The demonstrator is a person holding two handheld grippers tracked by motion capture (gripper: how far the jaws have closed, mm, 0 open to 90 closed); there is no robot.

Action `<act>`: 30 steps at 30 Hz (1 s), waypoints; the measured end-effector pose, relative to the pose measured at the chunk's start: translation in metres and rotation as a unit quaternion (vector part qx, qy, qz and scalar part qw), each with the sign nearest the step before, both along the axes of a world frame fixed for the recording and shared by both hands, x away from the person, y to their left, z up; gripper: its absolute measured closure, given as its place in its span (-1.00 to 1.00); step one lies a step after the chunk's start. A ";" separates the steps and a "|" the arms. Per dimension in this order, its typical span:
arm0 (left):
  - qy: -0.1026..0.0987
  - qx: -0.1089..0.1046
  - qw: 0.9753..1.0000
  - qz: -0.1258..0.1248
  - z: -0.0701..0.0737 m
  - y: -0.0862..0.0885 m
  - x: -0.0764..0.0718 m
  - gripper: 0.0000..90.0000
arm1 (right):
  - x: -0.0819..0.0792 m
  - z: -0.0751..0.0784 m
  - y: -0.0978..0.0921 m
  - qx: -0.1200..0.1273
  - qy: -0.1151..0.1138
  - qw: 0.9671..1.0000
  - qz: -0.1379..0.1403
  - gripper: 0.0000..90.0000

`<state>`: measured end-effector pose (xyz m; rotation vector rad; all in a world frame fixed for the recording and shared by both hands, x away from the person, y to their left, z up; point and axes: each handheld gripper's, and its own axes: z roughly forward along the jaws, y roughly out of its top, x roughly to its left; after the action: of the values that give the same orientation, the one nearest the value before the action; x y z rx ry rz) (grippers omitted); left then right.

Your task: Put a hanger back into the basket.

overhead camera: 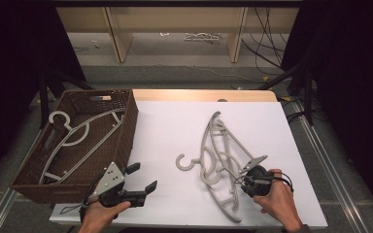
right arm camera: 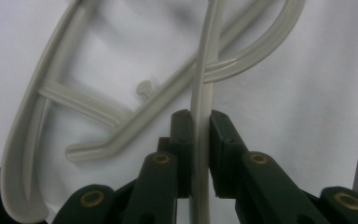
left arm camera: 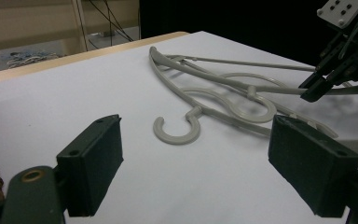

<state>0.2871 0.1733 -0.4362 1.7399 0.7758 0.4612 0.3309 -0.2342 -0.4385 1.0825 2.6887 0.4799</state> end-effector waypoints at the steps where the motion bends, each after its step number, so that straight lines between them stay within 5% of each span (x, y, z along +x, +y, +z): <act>1: 0.000 -0.002 1.000 0.001 0.000 0.000 0.000 -0.62 | -0.001 0.001 -0.003 0.005 -0.005 1.000 -0.001 0.82; 8: 0.007 -0.005 1.000 0.006 -0.001 0.000 -0.001 -0.61 | -0.004 0.008 -0.014 0.022 -0.042 0.999 0.014 0.82; 13: 0.004 -0.002 1.000 0.006 -0.001 0.000 0.000 -0.61 | -0.004 0.019 -0.019 0.050 -0.094 0.994 0.034 0.83; 25: -0.013 0.024 1.000 0.003 0.000 -0.004 0.001 -0.60 | -0.013 0.052 -0.023 0.097 -0.132 0.985 0.045 0.83; 26: -0.015 0.028 1.000 0.004 0.001 -0.005 0.001 -0.60 | -0.013 0.052 -0.022 0.107 -0.146 0.982 0.050 0.83; 27: -0.012 0.028 1.000 0.007 0.002 -0.007 0.001 -0.60 | -0.016 0.055 -0.020 0.106 -0.133 0.984 0.045 0.83; 30: -0.021 0.035 0.999 -0.001 0.005 -0.012 0.007 -0.60 | -0.017 0.056 -0.013 0.112 -0.133 0.982 0.069 0.83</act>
<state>0.2936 0.1612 -0.4312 1.7907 0.7364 0.5276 0.3137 -0.2473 -0.3827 0.8157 2.5239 0.9031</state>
